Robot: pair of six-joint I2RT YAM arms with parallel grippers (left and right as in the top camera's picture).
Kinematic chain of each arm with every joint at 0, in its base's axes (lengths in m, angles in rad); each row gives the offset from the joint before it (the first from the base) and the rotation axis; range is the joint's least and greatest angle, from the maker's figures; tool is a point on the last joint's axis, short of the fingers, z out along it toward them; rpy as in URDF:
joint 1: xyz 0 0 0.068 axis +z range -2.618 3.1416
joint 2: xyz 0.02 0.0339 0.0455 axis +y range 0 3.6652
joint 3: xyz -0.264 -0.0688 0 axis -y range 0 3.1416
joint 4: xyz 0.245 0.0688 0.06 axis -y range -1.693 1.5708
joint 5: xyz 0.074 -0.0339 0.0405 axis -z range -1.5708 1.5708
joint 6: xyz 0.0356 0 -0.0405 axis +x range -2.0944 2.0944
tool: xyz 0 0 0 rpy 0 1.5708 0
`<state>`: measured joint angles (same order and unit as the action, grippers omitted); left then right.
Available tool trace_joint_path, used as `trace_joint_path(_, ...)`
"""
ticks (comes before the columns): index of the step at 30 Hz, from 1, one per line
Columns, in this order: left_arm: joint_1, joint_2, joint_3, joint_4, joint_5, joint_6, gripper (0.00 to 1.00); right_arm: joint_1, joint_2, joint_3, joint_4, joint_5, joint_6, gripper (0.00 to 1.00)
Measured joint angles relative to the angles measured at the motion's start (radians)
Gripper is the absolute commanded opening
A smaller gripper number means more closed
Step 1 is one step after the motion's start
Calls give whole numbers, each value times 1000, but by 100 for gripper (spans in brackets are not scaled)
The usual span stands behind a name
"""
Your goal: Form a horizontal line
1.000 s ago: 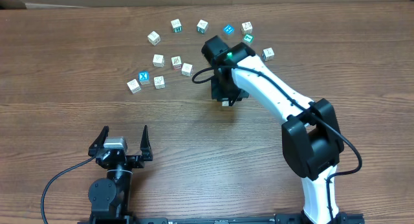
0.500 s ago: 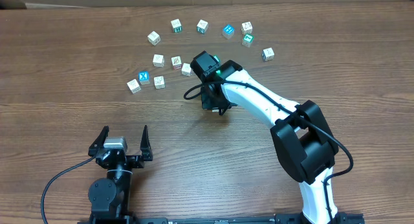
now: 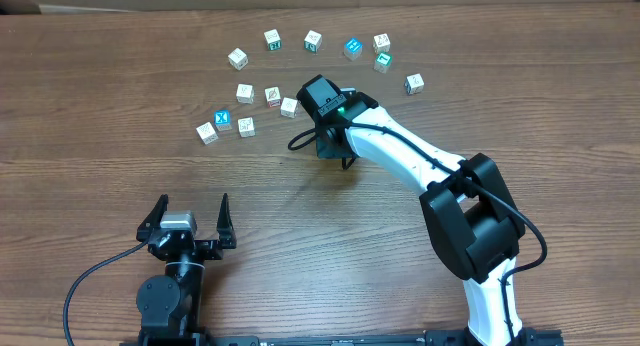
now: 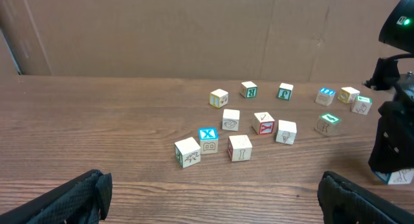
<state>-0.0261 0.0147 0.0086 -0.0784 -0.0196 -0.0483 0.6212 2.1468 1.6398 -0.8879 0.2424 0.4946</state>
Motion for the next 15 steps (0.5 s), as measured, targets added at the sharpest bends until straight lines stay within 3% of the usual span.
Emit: trace_joint_path(15, 0, 0, 0, 0, 0, 0, 100, -7, 0, -63, 80, 11, 21, 17)
